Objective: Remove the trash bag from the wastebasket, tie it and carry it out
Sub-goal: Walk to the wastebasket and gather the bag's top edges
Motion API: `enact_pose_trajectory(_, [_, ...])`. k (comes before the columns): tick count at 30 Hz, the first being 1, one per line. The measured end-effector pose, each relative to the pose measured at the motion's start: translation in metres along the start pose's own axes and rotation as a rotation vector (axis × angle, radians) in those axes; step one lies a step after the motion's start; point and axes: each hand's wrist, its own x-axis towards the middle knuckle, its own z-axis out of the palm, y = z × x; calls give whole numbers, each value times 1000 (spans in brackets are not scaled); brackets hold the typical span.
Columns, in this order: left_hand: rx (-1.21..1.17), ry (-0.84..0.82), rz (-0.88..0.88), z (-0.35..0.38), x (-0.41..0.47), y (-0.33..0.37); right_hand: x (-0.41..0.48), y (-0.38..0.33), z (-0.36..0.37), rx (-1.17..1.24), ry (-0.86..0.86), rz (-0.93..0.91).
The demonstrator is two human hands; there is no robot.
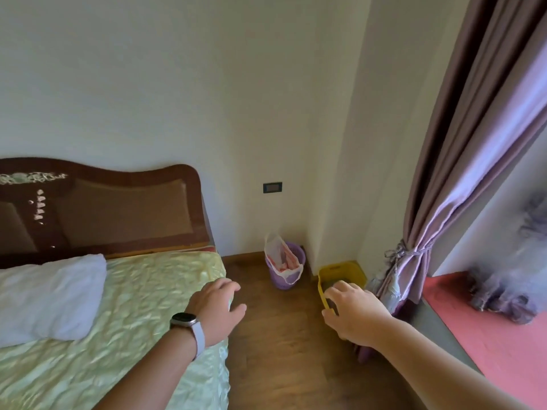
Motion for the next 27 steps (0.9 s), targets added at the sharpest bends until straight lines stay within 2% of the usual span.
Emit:
enact_pose_trajectory(8, [53, -52, 46, 6, 91, -34, 104, -2, -2, 5, -25, -11])
enact_pose_trajectory(16, [136, -115, 9, 6, 224, -58, 247, 17, 2, 134, -82, -38])
enact_pose_trajectory(27, [141, -162, 28, 1, 386, -61, 398, 47, -32, 134, -122, -35])
